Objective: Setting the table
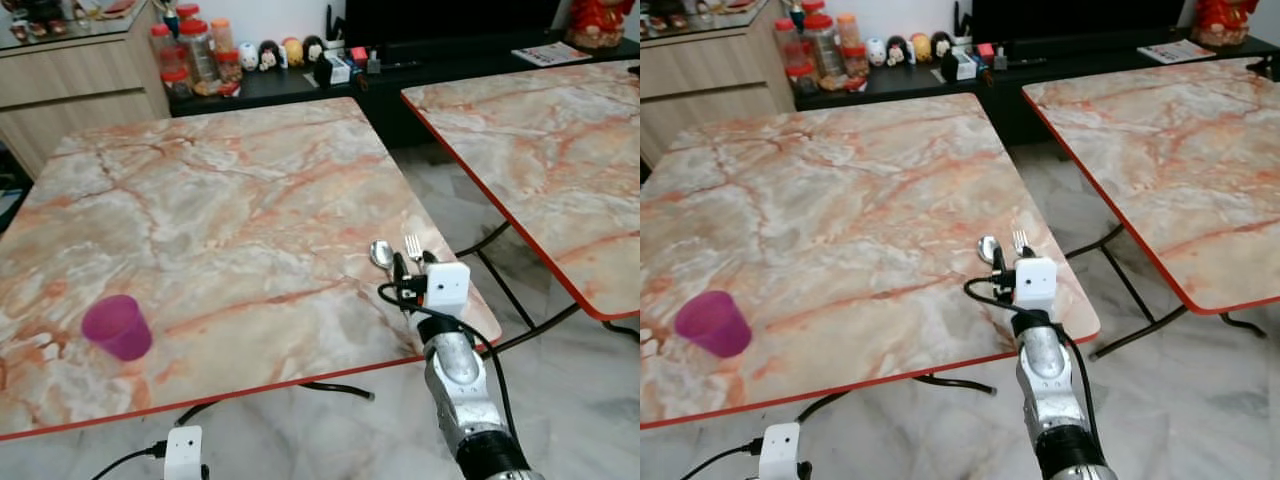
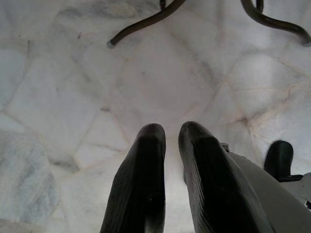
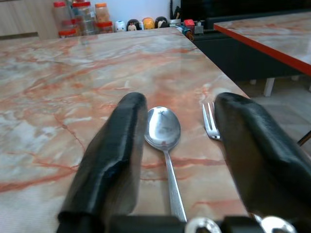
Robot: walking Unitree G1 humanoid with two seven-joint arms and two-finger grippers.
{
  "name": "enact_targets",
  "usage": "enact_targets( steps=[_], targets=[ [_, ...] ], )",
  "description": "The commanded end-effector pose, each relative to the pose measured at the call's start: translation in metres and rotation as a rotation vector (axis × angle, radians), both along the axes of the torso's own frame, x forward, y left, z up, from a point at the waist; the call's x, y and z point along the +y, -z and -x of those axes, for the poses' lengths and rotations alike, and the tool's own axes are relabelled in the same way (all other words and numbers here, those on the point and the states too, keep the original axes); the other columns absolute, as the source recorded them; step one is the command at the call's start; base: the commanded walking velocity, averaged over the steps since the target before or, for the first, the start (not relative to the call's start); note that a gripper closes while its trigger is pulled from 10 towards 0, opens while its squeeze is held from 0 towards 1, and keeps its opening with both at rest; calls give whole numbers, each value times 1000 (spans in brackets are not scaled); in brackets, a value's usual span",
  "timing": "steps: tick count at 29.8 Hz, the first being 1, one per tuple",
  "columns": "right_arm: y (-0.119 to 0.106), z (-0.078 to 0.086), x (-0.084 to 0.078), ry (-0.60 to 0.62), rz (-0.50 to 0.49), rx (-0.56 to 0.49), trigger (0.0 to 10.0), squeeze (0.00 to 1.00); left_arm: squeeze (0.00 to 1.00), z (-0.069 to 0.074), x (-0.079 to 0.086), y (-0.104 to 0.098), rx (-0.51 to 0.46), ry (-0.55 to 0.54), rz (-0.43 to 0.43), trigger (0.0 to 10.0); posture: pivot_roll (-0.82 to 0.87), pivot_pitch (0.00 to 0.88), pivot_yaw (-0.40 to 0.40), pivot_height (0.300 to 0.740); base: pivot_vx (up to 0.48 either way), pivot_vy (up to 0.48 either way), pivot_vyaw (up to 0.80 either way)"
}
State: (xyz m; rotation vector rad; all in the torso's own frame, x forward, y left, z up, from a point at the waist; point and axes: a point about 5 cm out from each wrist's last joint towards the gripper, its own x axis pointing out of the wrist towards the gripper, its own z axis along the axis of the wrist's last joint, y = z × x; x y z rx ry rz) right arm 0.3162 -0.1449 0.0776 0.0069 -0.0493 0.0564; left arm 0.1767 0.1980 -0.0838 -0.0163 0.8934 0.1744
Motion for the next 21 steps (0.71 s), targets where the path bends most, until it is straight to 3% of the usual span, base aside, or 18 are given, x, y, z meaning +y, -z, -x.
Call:
enact_targets(
  steps=[1,6,7,8,14,21],
  targets=[
    [-9,-6,-7,28,-10,-4,10000,1000,0,4,2,2,21,-1,-1,10000,-18,47,54,740,0,0,0],
    [-10,-13,-10,61,-11,55,10000,1000,0,4,2,2,21,3,0,10000,-14,38,53,740,0,0,0],
    [-11,-16,-11,67,-24,68,10000,188,0,4,1,2,22,6,1,10000,-10,31,52,740,0,0,0],
    [-12,-18,-11,68,-35,75,10000,0,0,4,1,2,22,7,1,10000,-10,31,52,740,0,0,0],
    [-11,-33,-9,101,-72,232,10000,0,0,4,2,2,24,8,3,10000,-7,27,53,740,0,0,0],
    [-8,-36,2,49,-57,293,10000,0,0,4,2,2,24,-1,7,10000,-1,39,51,740,0,0,0]
  ],
)
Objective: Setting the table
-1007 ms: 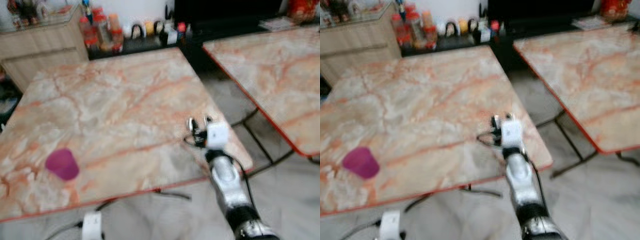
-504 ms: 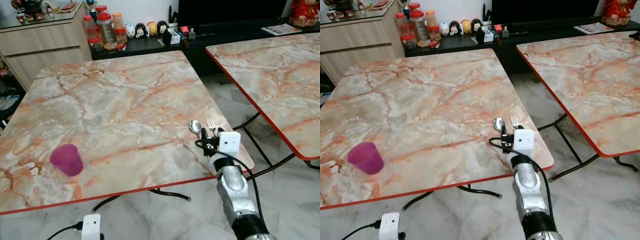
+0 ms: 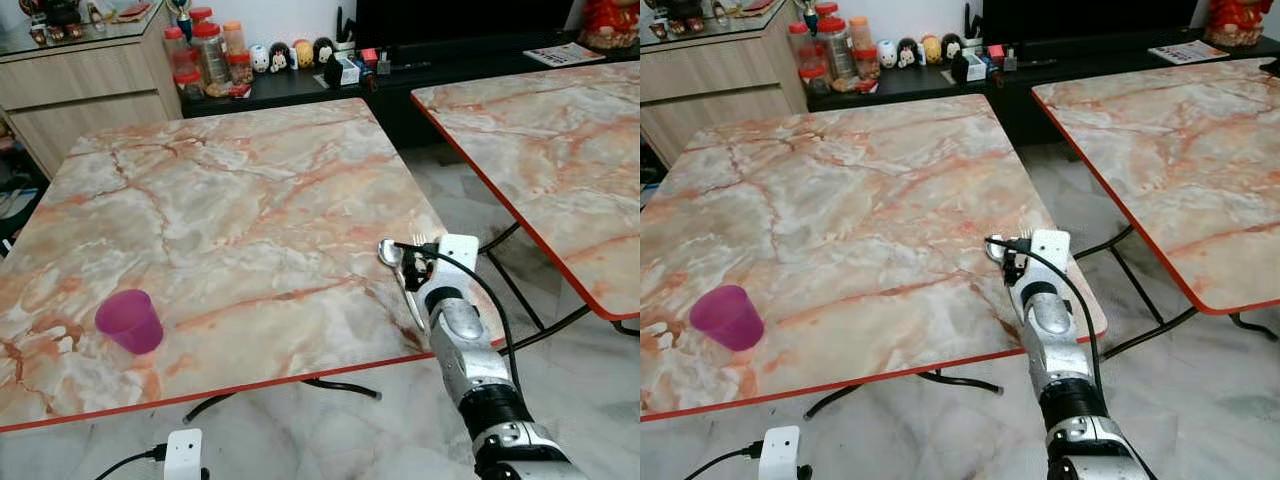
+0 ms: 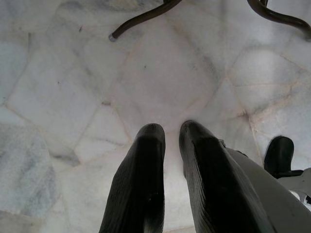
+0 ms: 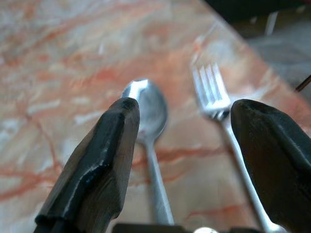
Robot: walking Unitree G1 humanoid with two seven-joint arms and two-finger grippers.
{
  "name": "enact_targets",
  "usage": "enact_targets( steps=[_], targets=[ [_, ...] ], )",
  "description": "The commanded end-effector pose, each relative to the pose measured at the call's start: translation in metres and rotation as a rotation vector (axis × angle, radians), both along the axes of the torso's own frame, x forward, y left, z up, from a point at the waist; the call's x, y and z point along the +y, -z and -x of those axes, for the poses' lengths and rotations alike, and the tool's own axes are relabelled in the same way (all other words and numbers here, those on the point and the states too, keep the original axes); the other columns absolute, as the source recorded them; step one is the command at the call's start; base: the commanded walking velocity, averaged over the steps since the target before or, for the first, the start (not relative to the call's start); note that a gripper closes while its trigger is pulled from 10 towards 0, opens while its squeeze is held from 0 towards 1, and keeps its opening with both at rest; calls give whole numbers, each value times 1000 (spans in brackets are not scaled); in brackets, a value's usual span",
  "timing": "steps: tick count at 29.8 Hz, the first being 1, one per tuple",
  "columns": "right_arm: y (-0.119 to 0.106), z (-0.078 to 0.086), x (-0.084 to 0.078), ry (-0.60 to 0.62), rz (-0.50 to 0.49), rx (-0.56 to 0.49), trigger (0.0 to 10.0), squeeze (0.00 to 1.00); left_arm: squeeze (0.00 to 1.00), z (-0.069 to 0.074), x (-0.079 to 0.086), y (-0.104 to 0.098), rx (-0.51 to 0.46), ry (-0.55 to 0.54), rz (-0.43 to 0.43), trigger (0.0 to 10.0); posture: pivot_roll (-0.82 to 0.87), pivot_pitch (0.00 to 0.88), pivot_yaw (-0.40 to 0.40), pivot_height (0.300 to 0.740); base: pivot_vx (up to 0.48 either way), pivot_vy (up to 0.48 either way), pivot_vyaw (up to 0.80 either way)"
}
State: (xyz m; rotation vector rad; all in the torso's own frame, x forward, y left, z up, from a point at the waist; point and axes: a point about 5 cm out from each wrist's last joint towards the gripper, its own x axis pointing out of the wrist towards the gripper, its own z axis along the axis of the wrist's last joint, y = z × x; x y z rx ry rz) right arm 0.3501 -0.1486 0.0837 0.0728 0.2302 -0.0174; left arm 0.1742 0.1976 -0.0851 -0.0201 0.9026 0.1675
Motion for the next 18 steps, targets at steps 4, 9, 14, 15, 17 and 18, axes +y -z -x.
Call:
enact_targets(
  steps=[4,9,14,15,17,18],
  targets=[
    [5,-3,16,-76,22,83,10000,0,0,3,2,1,17,-15,4,10000,6,42,46,740,0,0,0],
    [8,-2,19,-92,46,112,10000,0,0,3,1,2,17,-22,8,10000,9,43,41,740,0,0,0],
    [11,-2,14,-78,74,140,10000,0,0,4,0,2,19,-25,16,10000,4,44,36,740,0,0,0],
    [11,-2,13,-75,75,141,10000,0,0,4,-1,2,20,-25,18,10000,3,45,34,740,0,0,0],
    [10,-2,9,-60,80,141,10000,0,0,4,-1,2,21,-25,21,10000,2,47,32,740,0,0,0],
    [10,-3,8,-56,80,140,10000,0,0,4,-1,2,21,-25,22,10000,1,48,30,740,0,0,0]
  ],
)
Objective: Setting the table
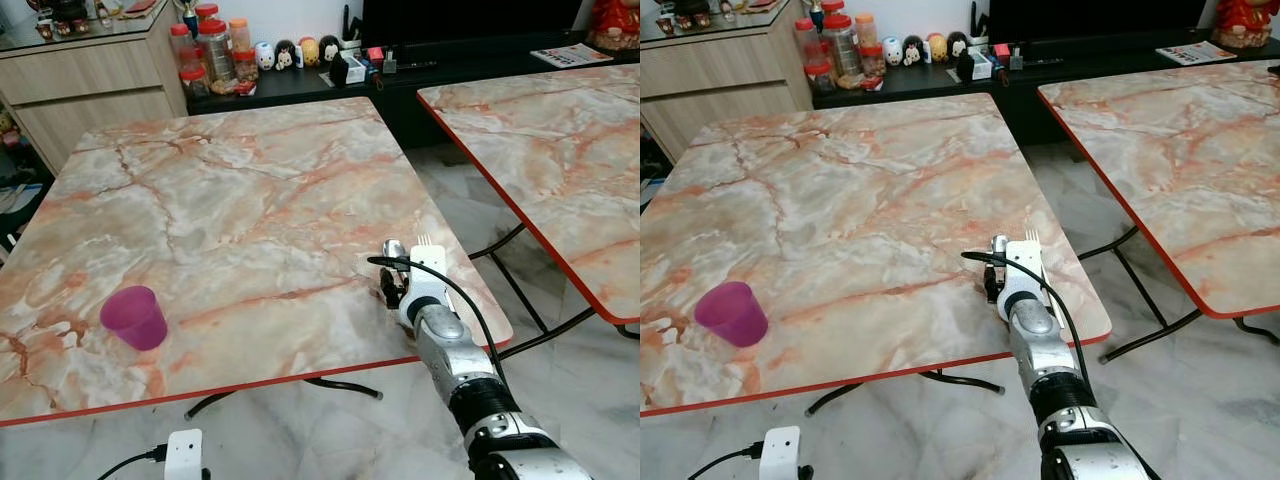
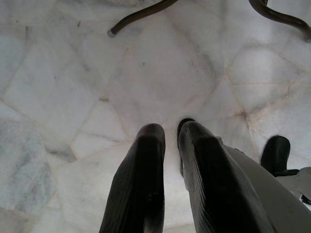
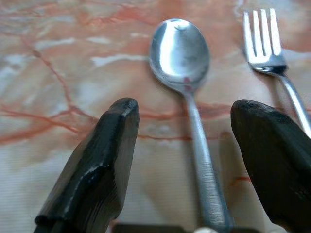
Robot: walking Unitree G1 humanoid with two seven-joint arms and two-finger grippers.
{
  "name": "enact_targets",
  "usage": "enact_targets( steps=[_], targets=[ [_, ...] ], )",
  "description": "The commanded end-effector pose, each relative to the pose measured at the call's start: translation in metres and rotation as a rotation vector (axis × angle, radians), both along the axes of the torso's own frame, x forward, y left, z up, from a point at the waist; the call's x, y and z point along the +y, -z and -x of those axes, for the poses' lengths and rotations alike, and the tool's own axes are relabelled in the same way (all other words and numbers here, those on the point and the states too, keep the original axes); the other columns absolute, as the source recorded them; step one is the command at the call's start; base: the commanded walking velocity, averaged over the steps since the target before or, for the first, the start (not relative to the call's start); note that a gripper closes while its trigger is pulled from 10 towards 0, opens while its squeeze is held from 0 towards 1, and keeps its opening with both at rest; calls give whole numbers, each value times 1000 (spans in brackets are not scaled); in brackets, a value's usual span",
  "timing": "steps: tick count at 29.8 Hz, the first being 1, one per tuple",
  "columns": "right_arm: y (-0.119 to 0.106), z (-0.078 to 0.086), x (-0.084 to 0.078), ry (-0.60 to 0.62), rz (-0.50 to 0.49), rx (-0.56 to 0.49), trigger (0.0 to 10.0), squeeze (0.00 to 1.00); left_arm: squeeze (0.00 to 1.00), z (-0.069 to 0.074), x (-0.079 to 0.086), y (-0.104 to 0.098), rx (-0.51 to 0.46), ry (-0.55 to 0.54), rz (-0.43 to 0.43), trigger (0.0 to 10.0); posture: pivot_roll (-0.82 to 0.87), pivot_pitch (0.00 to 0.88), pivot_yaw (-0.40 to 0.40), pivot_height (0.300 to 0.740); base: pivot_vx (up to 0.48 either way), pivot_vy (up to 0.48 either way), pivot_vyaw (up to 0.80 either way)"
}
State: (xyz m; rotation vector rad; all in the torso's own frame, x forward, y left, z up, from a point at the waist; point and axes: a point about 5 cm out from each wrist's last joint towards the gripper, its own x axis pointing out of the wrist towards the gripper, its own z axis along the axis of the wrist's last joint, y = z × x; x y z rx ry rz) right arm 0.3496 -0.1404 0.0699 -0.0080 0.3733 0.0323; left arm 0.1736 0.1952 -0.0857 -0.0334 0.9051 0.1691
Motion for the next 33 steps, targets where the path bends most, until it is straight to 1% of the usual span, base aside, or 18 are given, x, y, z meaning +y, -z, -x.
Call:
enact_targets(
  steps=[1,6,10,13,22,29,33],
  targets=[
    [-4,-3,-1,9,7,-3,10000,0,0,4,1,2,20,-19,11,10000,0,48,29,740,0,0,0],
    [-1,-2,-7,31,18,13,10000,0,0,5,0,3,22,-20,15,10000,-1,51,29,740,0,0,0],
    [5,1,-9,30,29,49,10000,0,0,6,1,3,26,-19,14,10000,1,51,31,740,0,0,0],
    [7,2,-7,21,15,51,10000,0,0,7,2,3,27,-23,10,10000,5,49,32,740,0,0,0],
    [7,1,-3,-5,10,55,10000,0,0,6,3,2,22,-30,8,10000,6,48,30,740,0,0,0],
    [6,-1,-2,-8,12,53,10000,0,0,6,1,3,25,-25,9,10000,3,35,32,740,0,0,0],
    [4,-3,0,-14,12,50,10000,0,0,6,1,3,28,-20,8,10000,7,14,28,740,0,0,0]
  ],
)
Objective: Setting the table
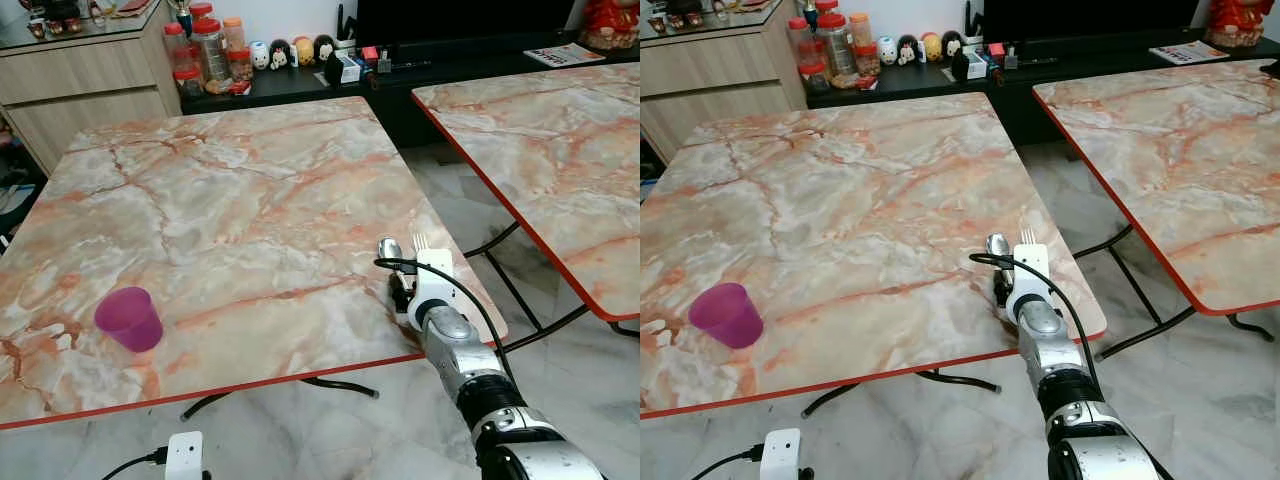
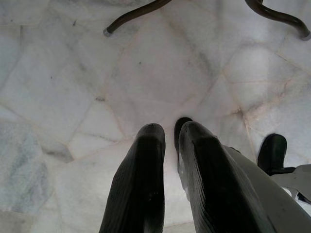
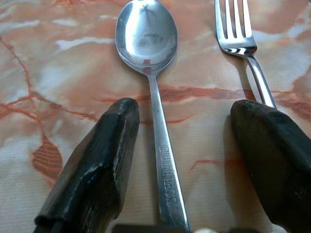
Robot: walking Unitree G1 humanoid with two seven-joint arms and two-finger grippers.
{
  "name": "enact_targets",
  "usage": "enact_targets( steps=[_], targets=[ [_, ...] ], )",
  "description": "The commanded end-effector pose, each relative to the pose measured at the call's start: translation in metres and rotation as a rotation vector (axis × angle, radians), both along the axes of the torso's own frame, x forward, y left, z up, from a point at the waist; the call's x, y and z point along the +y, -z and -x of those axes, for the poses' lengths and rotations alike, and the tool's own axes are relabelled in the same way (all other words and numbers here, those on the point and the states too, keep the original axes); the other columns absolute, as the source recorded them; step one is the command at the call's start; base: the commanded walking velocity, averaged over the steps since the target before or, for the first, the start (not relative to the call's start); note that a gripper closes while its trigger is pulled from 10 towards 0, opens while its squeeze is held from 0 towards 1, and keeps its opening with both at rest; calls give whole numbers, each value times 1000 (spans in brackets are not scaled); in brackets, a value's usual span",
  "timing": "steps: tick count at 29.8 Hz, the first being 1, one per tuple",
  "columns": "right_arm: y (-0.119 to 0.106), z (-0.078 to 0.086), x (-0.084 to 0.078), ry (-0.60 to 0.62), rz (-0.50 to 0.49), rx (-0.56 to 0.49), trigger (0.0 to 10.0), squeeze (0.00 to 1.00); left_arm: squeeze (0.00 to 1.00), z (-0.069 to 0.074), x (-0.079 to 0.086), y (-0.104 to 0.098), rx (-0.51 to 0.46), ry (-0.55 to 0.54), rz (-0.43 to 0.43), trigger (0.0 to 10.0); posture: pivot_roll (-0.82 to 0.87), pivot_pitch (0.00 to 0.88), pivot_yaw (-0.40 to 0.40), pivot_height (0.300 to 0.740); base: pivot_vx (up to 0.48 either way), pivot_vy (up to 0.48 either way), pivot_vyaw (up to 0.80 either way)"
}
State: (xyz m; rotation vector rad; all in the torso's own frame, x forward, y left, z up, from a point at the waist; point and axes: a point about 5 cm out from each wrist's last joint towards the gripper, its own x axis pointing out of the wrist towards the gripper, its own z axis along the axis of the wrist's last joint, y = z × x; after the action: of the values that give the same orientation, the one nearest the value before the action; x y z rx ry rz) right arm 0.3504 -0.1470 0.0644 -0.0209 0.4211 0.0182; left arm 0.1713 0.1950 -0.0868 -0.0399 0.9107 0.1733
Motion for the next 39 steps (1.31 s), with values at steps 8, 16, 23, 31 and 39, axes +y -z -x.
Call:
enact_targets(
  steps=[8,16,23,31,39],
  targets=[
    [-14,-10,9,-41,-14,-39,10000,0,0,-1,1,0,12,-17,5,10000,7,8,23,740,0,0,0],
    [-12,-11,5,-31,6,-29,10000,0,0,0,-1,1,14,-27,15,10000,7,16,18,740,0,0,0],
    [-10,-9,4,-27,5,-23,10000,0,0,2,-1,2,18,-32,18,10000,11,22,15,740,0,0,0],
    [1,-4,3,-18,16,38,10000,0,0,4,-1,2,27,-35,22,10000,11,40,19,740,0,0,0],
    [13,4,3,-20,14,91,1255,0,0,5,0,3,35,-34,26,10000,15,47,20,740,0,0,0]
  ],
)
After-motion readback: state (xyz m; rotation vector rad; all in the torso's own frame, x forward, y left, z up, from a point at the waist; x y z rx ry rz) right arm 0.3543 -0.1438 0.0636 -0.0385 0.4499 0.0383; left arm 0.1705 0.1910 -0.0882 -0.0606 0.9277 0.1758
